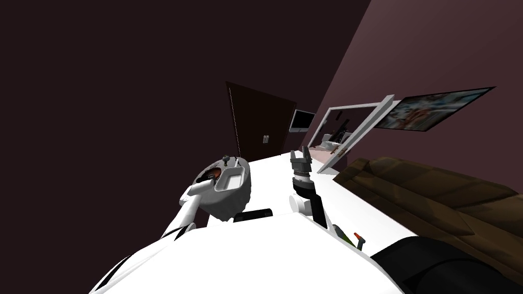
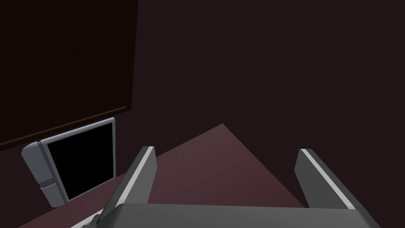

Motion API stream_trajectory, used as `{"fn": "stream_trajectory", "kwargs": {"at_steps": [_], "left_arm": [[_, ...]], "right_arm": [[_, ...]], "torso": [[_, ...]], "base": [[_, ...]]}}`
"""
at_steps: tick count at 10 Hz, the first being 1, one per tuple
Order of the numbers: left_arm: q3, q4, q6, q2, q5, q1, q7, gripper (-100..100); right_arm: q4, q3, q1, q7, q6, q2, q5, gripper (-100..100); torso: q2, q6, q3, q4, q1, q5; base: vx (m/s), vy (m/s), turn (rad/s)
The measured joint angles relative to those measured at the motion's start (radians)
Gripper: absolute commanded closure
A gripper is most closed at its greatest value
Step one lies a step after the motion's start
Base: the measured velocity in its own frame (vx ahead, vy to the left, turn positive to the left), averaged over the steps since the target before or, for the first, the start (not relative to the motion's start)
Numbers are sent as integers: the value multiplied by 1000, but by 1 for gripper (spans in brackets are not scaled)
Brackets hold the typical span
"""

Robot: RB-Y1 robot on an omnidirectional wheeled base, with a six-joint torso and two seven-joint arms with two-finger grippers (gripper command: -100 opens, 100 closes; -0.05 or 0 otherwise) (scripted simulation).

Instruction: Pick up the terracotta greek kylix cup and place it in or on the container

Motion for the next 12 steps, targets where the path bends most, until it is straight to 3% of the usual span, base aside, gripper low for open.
{"fn": "stream_trajectory", "kwargs": {"at_steps": [1,2,6,8,12], "left_arm": [[1,-1,2,0,1,1,-4,0],[1,-1,2,0,1,1,-3,100],[6,-23,12,34,-28,-7,1,100],[8,-57,31,76,-28,-3,-7,100],[16,-132,73,110,-75,-16,5,100]], "right_arm": [[0,0,0,0,0,0,0,0],[0,0,0,0,0,0,0,0],[0,0,0,0,0,0,0,0],[0,0,-1,0,0,0,0,0],[0,0,0,0,0,0,0,0]], "torso": [[0,0,0,0,0,0],[1,0,0,0,0,0],[17,-1,10,3,-2,-2],[21,0,13,6,-4,-4],[16,3,11,7,-11,-7]], "base": [[0,0,0],[-109,-16,-36],[-213,-28,-104],[-218,-24,-159],[-156,-83,-150]]}}
